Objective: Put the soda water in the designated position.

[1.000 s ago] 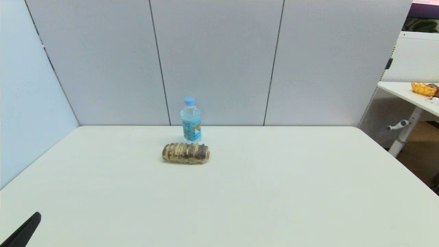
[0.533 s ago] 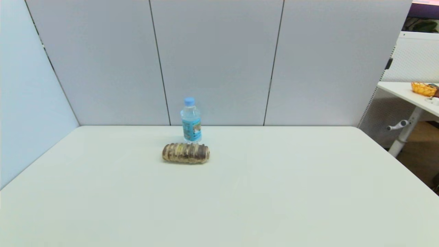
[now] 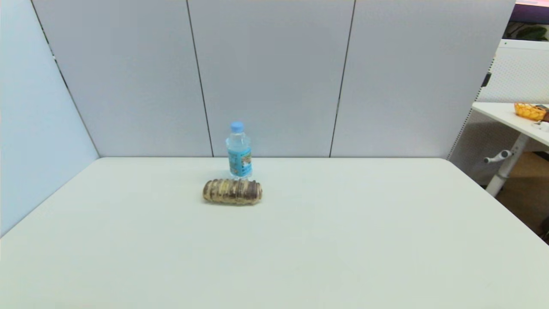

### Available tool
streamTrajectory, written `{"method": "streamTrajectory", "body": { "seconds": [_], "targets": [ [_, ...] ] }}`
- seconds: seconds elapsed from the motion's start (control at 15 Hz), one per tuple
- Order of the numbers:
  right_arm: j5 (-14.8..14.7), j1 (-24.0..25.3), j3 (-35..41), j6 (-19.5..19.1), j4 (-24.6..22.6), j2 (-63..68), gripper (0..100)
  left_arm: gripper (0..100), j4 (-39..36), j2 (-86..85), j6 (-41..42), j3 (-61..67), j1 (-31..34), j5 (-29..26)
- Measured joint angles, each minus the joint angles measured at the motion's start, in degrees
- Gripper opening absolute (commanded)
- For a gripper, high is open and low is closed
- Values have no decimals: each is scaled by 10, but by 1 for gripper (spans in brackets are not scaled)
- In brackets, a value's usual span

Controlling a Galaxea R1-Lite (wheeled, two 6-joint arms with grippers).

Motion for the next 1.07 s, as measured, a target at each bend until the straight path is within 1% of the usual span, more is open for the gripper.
{"method": "streamTrajectory", "body": {
  "seconds": [0.67,1.07],
  "targets": [
    [0,0,0,0,0,0,100,100,0,-1,-4,0,0,1],
    [-1,0,0,-7,0,0,100,100,0,-1,-4,0,0,1]
  ]
}}
